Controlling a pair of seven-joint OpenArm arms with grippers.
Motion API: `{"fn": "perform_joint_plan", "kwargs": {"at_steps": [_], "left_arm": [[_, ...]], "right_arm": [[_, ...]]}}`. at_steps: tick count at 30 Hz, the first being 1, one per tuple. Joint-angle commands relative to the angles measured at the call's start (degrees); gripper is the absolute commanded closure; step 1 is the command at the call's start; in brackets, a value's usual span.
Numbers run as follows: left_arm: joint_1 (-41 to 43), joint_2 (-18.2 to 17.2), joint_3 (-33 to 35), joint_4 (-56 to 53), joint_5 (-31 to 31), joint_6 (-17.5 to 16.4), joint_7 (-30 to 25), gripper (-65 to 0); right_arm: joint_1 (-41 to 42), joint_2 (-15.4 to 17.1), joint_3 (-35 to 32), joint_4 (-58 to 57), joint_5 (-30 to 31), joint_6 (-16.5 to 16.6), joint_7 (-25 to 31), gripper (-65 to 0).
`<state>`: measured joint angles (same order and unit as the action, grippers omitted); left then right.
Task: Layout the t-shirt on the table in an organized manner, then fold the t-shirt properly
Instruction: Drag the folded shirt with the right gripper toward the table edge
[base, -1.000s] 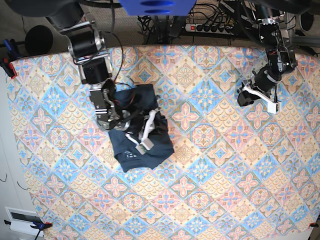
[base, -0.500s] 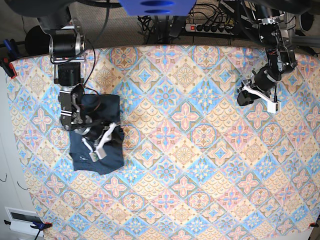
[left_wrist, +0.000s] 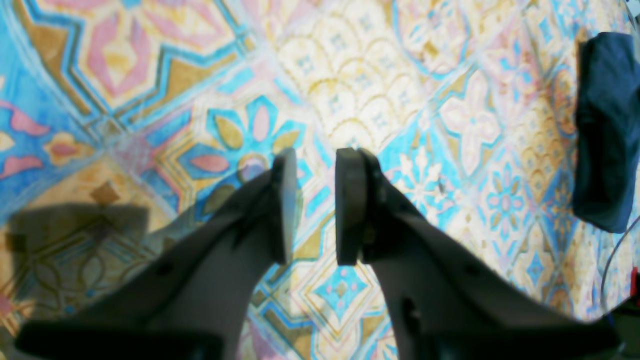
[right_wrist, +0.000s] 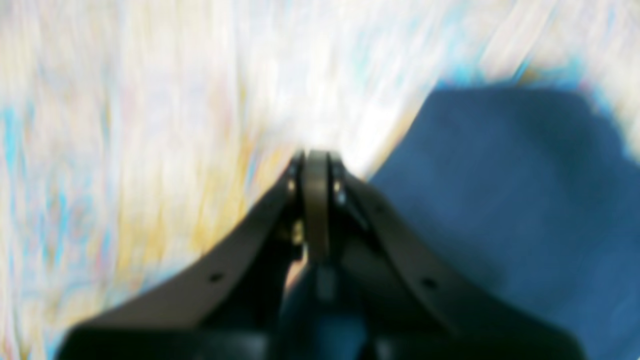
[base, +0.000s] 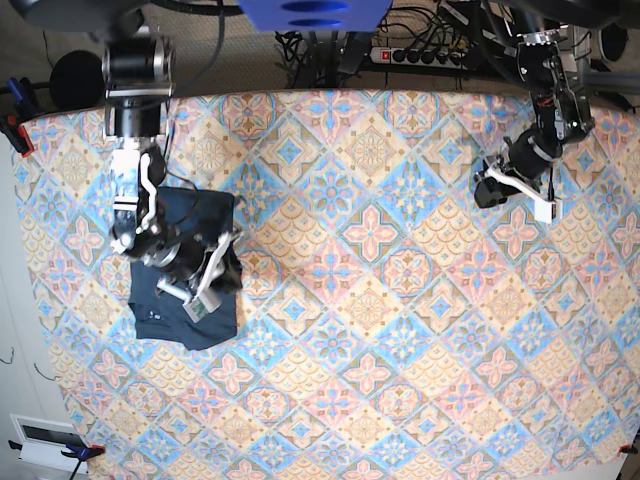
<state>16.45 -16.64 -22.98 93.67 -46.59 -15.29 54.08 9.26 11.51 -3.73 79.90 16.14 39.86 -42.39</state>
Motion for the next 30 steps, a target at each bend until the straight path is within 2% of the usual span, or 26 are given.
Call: {"fn": "perform_joint_plan", "kwargs": {"at_steps": [1,9,15,19,26,30], "left_arm": [[-0.32,-0.72,-0.27,1.06,-0.93,-0.49,-0.94,-12.8],[-0.67,-0.72,-0.27,1.06,-0.93,-0.58,-0.94,-12.8],[-0.67,-0.81,-0.27,1.06,-0.93,-0.58,-0.85,-12.8],[-0.49,-0.81,-0.27,1.06,-0.93,-0.58,-0.85,-12.8],[0.74,-0.81,-0.27,4.22,-0.93,-0.58,-0.77,-12.8],[4.17,-1.33,-0.53,8.44,-0.84,-0.58,-0.77,-12.8]], "right_arm": [[-0.33,0.58,0.34,3.13,1.13,0.14,1.12,-0.3],[-9.65,0.58,0.87,5.6,0.96,0.14,1.47,-0.3],[-10.71,1.28,5.88,-0.65,0.96,0.14,1.56,-0.3],[-10.79,2.25,7.02,-0.56,0.96,0.14,1.56,-0.3],[-14.22,2.16,6.76,8.06,1.22,0.14,1.03,-0.3],[-20.29,1.9,6.67,16.85,1.31,0.14,0.85,-0.3]]}}
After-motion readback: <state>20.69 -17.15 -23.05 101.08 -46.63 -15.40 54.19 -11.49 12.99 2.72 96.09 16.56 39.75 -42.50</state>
